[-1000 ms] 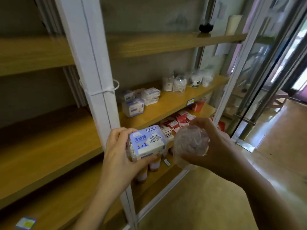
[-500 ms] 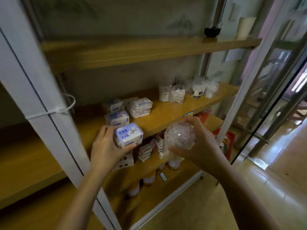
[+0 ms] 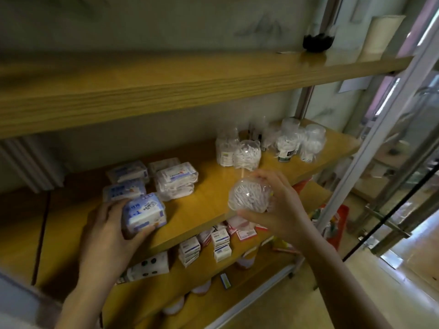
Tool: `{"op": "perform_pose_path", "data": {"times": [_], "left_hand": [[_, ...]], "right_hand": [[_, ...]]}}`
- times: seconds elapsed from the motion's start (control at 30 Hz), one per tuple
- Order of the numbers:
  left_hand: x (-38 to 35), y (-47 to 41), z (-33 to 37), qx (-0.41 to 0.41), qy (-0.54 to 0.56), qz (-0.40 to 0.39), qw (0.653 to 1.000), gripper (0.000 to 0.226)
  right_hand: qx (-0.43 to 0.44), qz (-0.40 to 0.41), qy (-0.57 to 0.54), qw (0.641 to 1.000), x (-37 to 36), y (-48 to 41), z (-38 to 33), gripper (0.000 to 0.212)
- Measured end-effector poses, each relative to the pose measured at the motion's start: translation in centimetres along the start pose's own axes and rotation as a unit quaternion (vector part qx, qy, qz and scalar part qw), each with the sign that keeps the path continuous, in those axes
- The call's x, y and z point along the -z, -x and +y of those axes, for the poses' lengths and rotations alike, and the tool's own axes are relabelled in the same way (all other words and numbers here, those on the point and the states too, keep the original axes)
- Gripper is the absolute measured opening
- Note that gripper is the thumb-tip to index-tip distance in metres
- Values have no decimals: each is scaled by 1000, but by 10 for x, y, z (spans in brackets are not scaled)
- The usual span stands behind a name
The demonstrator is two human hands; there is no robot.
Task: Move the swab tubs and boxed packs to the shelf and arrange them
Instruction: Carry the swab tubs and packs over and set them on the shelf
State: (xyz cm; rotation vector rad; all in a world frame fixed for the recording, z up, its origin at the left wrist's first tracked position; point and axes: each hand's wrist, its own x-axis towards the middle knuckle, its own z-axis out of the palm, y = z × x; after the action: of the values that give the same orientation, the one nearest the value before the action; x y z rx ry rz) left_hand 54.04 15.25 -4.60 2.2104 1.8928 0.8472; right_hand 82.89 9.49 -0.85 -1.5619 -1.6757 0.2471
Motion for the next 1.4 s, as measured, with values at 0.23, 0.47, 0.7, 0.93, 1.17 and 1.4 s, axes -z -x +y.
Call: {"op": "perform_pose_path", "data": {"times": [0.23,0.47,0.7,0.93,1.17,1.4], "left_hand": [[4,-14,36,-51,-101,37,993,63],[-27,-38,98,-102,-88,34,990,45],[-58,-62,158,-73,-112,53,990,44],[-77,-56,193,-12,-130,80,988,41],[-78,-27,205,48,-166,90,981,41],[-55,12,199,128,-222,112,960,38]], "right_hand": [[5,21,32,999,29,-30,51,66],[23,-46,39,998,57,-68,110,70],[52,-153,-1,987,72,-118,145,67],[123,-205,92,967,73,-139,159,66],[258,-174,121,943,84,-142,137,63],[353,-231,64,904,58,-135,89,47]]}}
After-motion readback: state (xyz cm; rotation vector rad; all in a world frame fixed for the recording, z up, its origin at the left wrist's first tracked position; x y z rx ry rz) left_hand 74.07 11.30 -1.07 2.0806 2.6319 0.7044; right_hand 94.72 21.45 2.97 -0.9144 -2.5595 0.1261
